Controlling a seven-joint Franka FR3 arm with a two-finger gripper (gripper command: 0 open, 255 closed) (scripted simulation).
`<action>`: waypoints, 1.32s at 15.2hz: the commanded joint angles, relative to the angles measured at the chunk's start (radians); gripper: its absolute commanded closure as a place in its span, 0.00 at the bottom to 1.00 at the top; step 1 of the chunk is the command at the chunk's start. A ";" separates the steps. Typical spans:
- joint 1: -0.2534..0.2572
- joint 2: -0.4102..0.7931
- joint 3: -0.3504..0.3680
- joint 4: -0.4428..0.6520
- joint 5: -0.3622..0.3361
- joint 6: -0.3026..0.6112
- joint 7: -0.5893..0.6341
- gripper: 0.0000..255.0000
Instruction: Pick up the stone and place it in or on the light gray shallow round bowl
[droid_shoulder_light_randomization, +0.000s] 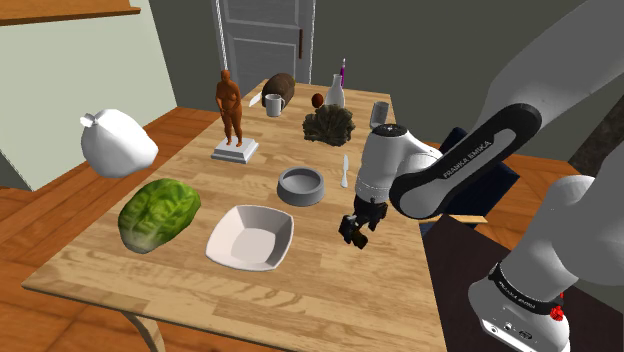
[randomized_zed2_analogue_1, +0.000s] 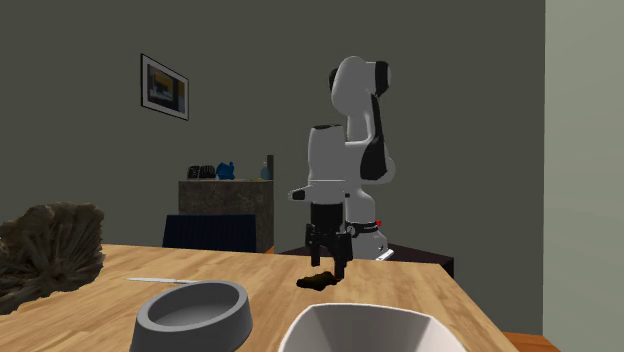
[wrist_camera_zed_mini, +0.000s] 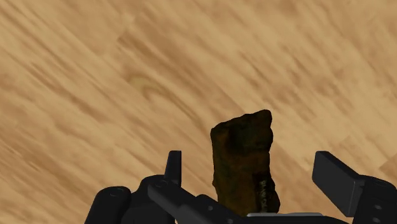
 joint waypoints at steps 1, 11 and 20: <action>-0.004 0.029 -0.001 0.000 -0.012 0.028 0.006 0.00; -0.004 0.028 -0.001 0.000 -0.012 0.028 0.006 1.00; -0.001 -0.004 -0.001 0.002 0.000 -0.006 -0.003 1.00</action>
